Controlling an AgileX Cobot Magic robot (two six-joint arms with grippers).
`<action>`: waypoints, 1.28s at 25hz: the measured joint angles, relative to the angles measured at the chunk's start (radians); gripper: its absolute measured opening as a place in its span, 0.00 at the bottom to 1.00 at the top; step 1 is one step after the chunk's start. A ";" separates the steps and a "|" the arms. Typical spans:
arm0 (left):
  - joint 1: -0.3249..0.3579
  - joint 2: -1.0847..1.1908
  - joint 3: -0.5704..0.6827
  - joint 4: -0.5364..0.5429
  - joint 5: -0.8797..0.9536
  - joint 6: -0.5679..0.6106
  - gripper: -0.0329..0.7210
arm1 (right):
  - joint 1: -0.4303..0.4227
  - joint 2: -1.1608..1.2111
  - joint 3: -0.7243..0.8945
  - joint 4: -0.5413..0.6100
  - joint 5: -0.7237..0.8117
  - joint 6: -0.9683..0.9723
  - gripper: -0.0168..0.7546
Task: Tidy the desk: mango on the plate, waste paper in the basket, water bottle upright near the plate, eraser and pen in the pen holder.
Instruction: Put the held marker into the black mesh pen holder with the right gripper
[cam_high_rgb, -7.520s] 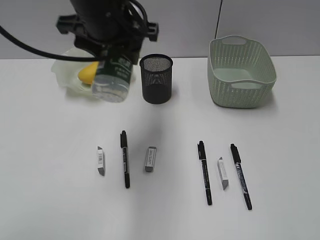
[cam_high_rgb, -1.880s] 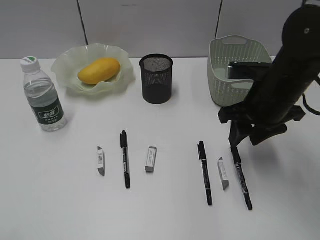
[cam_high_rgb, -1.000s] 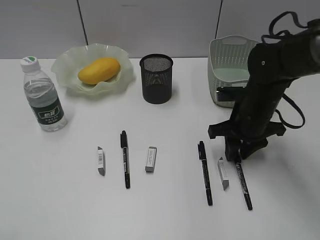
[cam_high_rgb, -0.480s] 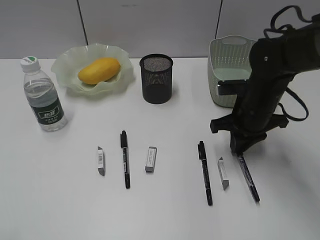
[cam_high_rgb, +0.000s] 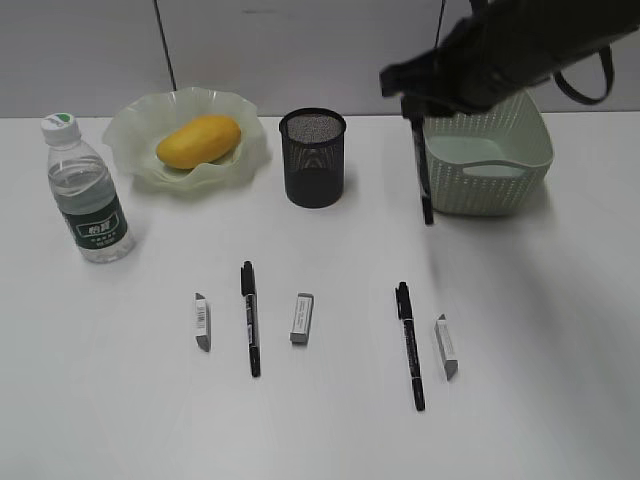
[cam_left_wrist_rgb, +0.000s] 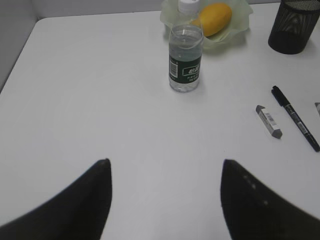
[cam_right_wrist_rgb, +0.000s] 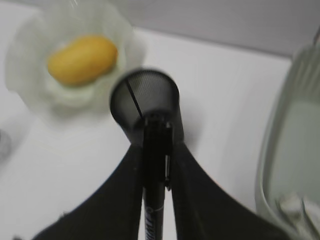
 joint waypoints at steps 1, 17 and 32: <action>0.000 0.000 0.000 0.000 0.000 0.000 0.73 | 0.011 0.000 -0.005 0.000 -0.061 -0.004 0.21; 0.000 0.000 0.000 0.000 -0.001 0.000 0.73 | 0.023 0.287 -0.076 -0.162 -0.865 -0.010 0.21; 0.000 0.000 0.000 0.000 -0.001 0.000 0.73 | 0.023 0.460 -0.183 -0.193 -0.820 -0.009 0.21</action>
